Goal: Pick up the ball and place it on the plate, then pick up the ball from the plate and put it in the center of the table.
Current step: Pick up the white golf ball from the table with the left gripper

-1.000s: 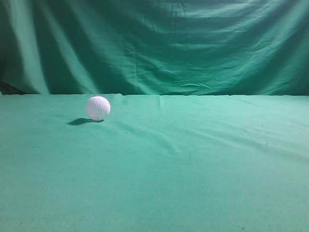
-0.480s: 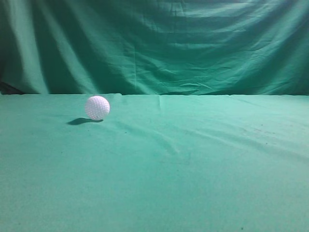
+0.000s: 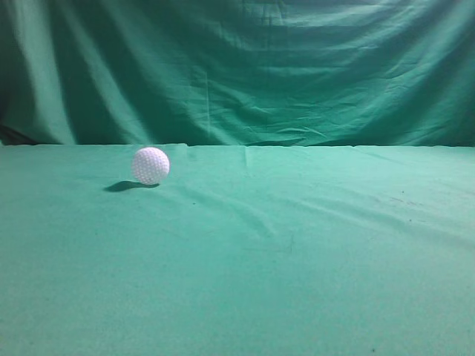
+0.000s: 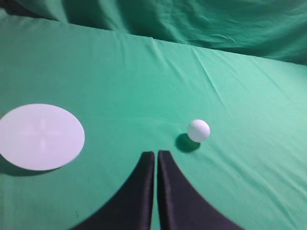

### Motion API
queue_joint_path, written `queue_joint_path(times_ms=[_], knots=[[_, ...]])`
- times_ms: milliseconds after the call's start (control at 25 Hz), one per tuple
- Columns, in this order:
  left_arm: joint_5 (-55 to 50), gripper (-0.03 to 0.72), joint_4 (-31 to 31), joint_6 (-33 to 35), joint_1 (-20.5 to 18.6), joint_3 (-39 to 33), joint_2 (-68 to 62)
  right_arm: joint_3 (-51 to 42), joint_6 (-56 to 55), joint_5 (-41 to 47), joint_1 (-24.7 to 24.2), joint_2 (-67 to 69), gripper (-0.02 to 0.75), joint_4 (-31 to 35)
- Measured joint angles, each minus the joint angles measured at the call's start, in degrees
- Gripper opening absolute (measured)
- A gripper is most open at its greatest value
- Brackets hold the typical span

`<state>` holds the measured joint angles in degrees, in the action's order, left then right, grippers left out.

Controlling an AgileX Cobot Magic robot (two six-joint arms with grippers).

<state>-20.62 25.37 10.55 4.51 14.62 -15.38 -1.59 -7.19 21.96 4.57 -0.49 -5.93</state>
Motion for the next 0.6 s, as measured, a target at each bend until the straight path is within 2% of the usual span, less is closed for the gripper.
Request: queue_joint_path(times_ms=[320, 480, 600], knots=[[3.22, 0.000, 3.64, 2.43, 0.00, 1.56, -6.29, 0.00, 0.00, 0.00, 0.00, 0.00, 0.060, 0.00], [-8.98, 0.000, 3.63, 13.14, 0.00, 10.24, -12.96, 0.00, 0.00, 0.00, 0.00, 0.00, 0.060, 0.00], [-17.81, 0.000, 3.63, 16.43, 0.00, 17.42, -19.96, 0.00, 0.00, 0.00, 0.00, 0.00, 0.060, 0.00]])
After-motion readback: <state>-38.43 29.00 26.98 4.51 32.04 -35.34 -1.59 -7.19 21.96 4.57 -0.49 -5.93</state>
